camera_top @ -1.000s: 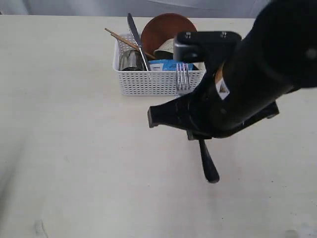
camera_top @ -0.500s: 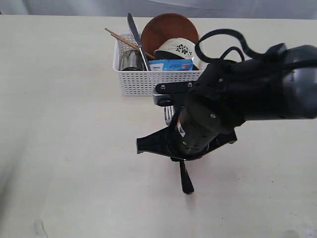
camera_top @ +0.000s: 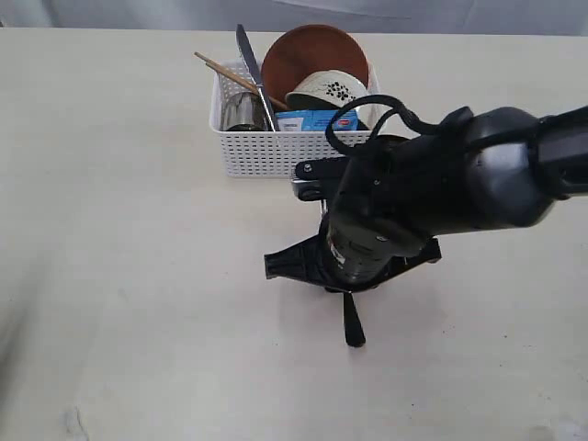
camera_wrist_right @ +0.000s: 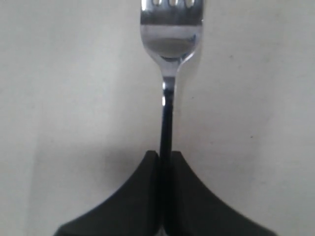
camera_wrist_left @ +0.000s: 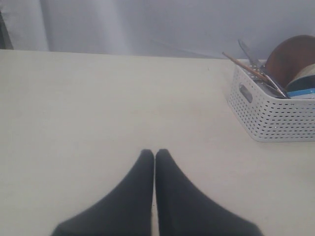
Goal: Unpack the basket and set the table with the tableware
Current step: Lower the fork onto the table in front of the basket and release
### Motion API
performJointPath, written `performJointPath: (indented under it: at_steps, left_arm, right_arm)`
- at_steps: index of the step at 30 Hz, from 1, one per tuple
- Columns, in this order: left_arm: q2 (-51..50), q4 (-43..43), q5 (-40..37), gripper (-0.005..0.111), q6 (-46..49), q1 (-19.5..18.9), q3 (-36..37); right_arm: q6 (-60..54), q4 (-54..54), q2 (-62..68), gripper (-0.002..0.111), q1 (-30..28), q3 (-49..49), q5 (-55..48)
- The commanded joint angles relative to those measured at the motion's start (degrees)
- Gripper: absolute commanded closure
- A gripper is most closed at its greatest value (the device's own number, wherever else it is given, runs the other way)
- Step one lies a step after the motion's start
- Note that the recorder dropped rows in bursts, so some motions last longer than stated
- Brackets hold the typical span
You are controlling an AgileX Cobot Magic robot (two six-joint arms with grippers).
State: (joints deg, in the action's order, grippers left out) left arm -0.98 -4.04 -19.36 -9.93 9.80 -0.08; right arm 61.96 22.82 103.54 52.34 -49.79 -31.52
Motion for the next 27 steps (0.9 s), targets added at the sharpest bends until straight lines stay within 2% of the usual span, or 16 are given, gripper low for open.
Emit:
performJointPath:
  at_steps: [1,5,9,13,19,25,27]
  left_arm:
    - [-0.2,0.0,0.6,0.106,-0.3,0.2,0.1]
    - [-0.2,0.0,0.6,0.106,-0.3,0.2,0.1]
    - [-0.2,0.0,0.6,0.106,-0.3,0.2,0.1]
    - [-0.2,0.0,0.6,0.106,-0.3,0.2,0.1]
    - [-0.2,0.0,0.6,0.106,-0.3,0.2,0.1]
    - [-0.2,0.0,0.6,0.106,-0.3,0.2,0.1]
    - [-0.2,0.0,0.6,0.106,-0.3,0.2,0.1]
  right_arm:
    - [6.5,7.2,0.2,0.109,-0.3,-0.1,0.1]
    - [6.4,7.5,0.2,0.109,-0.6,-0.1,0.2]
    - [4.8,4.6,0.2,0.109,-3.8,-0.1,0.2]
    - [-10.4,-8.0,0.2,0.109,-5.4,-0.1,1.2]
    - [-10.2,-10.5,0.8,0.109,-5.4,-0.1,6.6]
    - [-11.0,-10.7,2.1,0.108,-5.4,-0.1,5.4]
    - [-11.7,-10.7,2.1,0.103,-5.4,-0.1,5.4]
